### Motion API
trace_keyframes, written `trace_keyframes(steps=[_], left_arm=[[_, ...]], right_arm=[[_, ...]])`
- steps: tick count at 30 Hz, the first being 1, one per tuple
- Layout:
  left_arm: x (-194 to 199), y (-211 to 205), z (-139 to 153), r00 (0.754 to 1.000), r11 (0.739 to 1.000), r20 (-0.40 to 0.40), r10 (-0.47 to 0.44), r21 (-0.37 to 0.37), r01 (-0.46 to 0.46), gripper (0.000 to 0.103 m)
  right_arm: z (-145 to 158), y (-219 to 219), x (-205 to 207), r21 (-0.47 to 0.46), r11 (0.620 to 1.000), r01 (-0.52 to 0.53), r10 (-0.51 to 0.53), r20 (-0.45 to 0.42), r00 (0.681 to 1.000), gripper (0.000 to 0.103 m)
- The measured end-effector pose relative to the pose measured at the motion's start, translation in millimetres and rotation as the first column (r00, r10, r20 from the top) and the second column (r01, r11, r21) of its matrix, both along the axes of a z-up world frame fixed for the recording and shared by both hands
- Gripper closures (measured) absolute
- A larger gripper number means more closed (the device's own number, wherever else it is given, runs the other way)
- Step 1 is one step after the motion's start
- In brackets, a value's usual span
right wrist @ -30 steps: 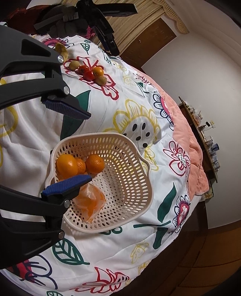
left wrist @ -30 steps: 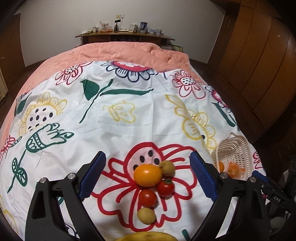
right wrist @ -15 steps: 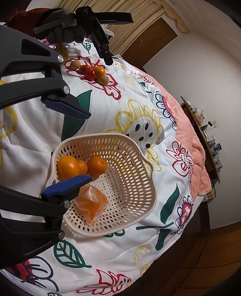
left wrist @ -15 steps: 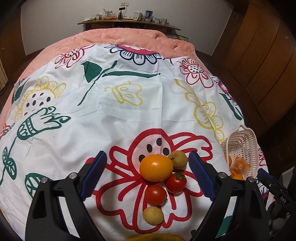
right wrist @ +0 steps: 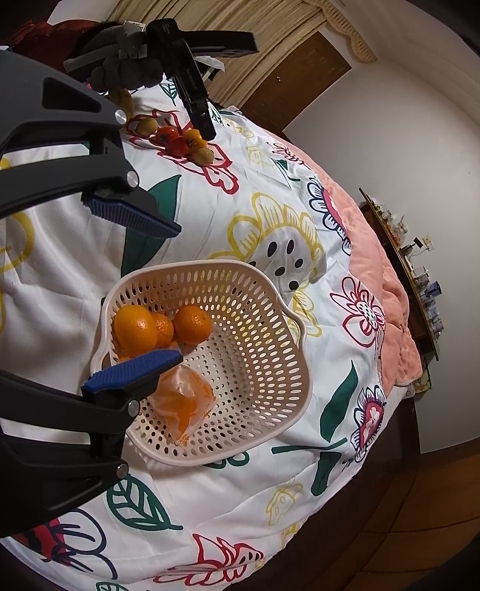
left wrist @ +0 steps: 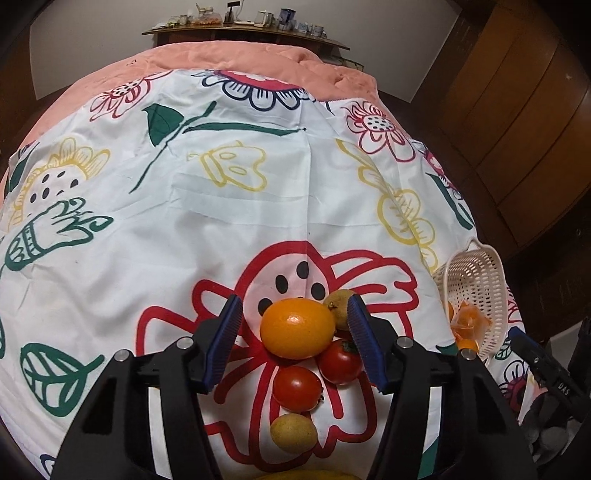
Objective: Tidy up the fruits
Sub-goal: 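Grasp the orange on top of the fruit pile with the left tool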
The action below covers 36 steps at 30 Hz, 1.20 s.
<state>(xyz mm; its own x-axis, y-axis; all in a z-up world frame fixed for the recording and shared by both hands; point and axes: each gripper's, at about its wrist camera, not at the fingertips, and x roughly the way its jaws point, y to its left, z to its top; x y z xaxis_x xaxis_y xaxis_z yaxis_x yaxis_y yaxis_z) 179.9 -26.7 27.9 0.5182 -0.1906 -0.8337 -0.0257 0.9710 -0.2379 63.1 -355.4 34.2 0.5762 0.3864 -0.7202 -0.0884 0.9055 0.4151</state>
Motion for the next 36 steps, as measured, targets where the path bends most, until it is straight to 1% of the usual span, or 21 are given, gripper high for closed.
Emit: trace_keyframes(steps=[4, 11, 13, 14, 15, 17, 21, 24, 30, 34, 36], left_arm=[[0, -3, -7, 1.0, 1.0, -0.011, -0.015, 0.0, 0.015, 0.042], [2, -6, -8, 1.0, 1.0, -0.014, -0.028, 0.011, 0.028, 0.042], [1, -5, -8, 0.999, 0.999, -0.014, -0.041, -0.016, 0.04, 0.049], [1, -4, -8, 0.999, 0.999, -0.014, -0.04, -0.019, 0.04, 0.05], [0, -4, -8, 0.999, 0.999, -0.014, -0.039, -0.015, 0.039, 0.055], [-2, -1, -9, 0.999, 0.999, -0.014, -0.038, -0.025, 0.038, 0.056], [-9, 5, -5, 1.0, 0.998, 0.005, -0.029, -0.057, 0.029, 0.057], [-13, 8, -2, 1.0, 0.998, 0.019, -0.021, -0.052, 0.022, 0.057], [-23, 16, 15, 0.998, 0.999, 0.069, 0.002, -0.036, 0.0, 0.057], [-30, 23, 27, 0.995, 0.999, 0.102, 0.019, -0.033, -0.016, 0.057], [-33, 26, 31, 0.993, 0.999, 0.115, 0.025, -0.034, -0.022, 0.057]], right_arm=[[0, 0, 0, 0.0, 1.0, 0.0, 0.0, -0.001, 1.0, 0.04], [3, 4, 1, 0.006, 1.0, -0.009, 0.009, 0.001, 1.0, 0.04], [5, 8, 1, 0.008, 1.0, -0.018, 0.018, 0.004, 1.0, 0.04], [6, 10, 1, 0.009, 1.0, -0.024, 0.024, 0.006, 1.0, 0.04], [6, 13, 1, 0.009, 1.0, -0.029, 0.029, 0.008, 1.0, 0.04], [8, 20, 0, 0.011, 0.999, -0.043, 0.043, 0.011, 0.999, 0.04], [9, 31, 0, 0.009, 0.998, -0.068, 0.068, 0.013, 0.998, 0.04], [10, 39, 0, 0.007, 0.996, -0.085, 0.085, 0.014, 0.996, 0.04], [18, 60, 0, -0.001, 0.992, -0.129, 0.129, 0.025, 0.991, 0.04], [23, 83, 2, -0.007, 0.983, -0.182, 0.182, 0.033, 0.983, 0.04], [26, 100, 2, -0.015, 0.974, -0.225, 0.226, 0.037, 0.974, 0.04]])
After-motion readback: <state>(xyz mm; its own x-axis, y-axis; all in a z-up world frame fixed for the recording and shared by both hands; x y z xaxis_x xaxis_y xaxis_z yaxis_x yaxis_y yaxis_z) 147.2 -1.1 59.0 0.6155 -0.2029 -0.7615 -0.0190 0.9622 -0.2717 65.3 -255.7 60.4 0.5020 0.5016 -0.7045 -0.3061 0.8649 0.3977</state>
